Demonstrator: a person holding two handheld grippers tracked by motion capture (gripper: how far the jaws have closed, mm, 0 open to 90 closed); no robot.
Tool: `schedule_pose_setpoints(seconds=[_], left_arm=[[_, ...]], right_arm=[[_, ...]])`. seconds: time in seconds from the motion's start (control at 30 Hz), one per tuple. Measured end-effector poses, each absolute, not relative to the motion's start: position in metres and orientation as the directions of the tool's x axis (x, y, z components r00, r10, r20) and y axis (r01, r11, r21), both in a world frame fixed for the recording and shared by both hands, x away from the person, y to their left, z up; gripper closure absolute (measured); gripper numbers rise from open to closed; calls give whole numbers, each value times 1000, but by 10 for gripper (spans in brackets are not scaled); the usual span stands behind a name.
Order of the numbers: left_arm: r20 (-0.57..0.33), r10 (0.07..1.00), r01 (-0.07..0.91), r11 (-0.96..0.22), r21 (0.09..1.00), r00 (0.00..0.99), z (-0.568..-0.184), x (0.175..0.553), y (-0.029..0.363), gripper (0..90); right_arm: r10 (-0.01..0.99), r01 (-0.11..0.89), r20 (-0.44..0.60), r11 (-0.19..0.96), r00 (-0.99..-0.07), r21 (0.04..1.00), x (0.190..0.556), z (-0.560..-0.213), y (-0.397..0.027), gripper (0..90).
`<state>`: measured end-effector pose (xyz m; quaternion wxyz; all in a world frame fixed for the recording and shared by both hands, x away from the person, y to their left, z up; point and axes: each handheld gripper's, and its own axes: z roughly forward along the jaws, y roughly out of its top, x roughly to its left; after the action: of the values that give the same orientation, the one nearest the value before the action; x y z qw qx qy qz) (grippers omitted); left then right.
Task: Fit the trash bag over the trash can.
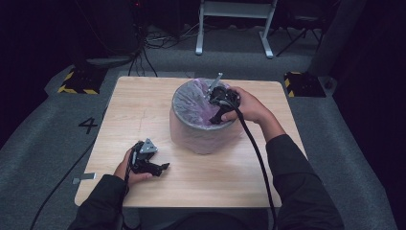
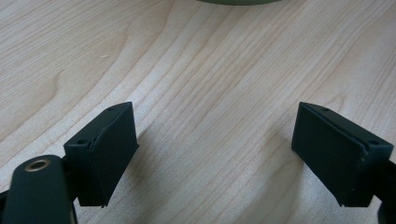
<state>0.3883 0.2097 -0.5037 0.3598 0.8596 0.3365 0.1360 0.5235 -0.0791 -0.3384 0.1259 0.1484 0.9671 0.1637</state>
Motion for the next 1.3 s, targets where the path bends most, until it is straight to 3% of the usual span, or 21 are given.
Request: schedule_pose_setpoints(seconds=[0.17, 0.53, 1.3], left_arm=[[-8, 676, 480, -515, 710, 737, -504, 388, 210, 140], [-8, 676, 480, -515, 711, 737, -504, 388, 210, 140], [-8, 676, 480, -514, 710, 737, -504, 388, 210, 140]], right_arm=[[323, 241, -230, 915, -918, 323, 521, -339, -76, 225], [349, 251, -245, 900, -904, 356, 519, -338, -77, 201], [417, 212, -249, 788, -874, 577, 513, -335, -93, 213]])
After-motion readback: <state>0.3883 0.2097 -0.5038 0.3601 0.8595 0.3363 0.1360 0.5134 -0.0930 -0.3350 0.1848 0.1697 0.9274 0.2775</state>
